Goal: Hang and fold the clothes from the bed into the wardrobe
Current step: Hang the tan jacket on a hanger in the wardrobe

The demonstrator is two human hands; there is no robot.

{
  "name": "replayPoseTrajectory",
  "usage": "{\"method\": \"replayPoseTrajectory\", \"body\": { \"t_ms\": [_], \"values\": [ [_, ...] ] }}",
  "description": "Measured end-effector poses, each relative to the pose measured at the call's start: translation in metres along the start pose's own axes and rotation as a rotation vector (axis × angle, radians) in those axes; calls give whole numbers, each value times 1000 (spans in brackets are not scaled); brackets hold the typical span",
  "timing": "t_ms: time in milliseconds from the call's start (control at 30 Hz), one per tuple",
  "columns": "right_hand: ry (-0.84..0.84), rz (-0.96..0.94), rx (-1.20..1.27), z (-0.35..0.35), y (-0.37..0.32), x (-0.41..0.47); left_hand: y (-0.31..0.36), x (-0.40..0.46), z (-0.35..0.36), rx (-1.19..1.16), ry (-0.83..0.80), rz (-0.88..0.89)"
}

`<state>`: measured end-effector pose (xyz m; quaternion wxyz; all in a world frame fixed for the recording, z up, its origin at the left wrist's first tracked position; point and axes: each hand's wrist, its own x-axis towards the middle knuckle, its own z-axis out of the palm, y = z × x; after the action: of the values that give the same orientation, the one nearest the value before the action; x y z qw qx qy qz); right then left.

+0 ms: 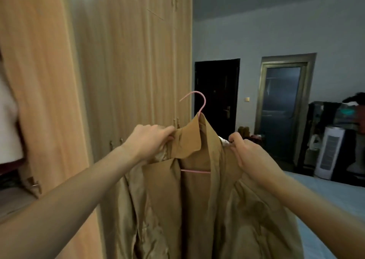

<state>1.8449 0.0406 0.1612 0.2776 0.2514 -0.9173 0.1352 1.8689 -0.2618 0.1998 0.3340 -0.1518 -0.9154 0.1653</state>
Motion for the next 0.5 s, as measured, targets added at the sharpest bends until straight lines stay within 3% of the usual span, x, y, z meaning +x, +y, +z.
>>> {"method": "replayPoseTrajectory", "body": {
  "t_ms": [133, 300, 500],
  "values": [
    [79, -196, 54, 14, -49, 21, -46, -48, -22, 78, -41, -57],
    [150, -299, 20, 35, -127, 39, -95, -115, -56, 106, -124, -157],
    [-3, -389, 158, 47, -221, 43, -146, -203, -96, 185, -196, -311]
  ]
}}
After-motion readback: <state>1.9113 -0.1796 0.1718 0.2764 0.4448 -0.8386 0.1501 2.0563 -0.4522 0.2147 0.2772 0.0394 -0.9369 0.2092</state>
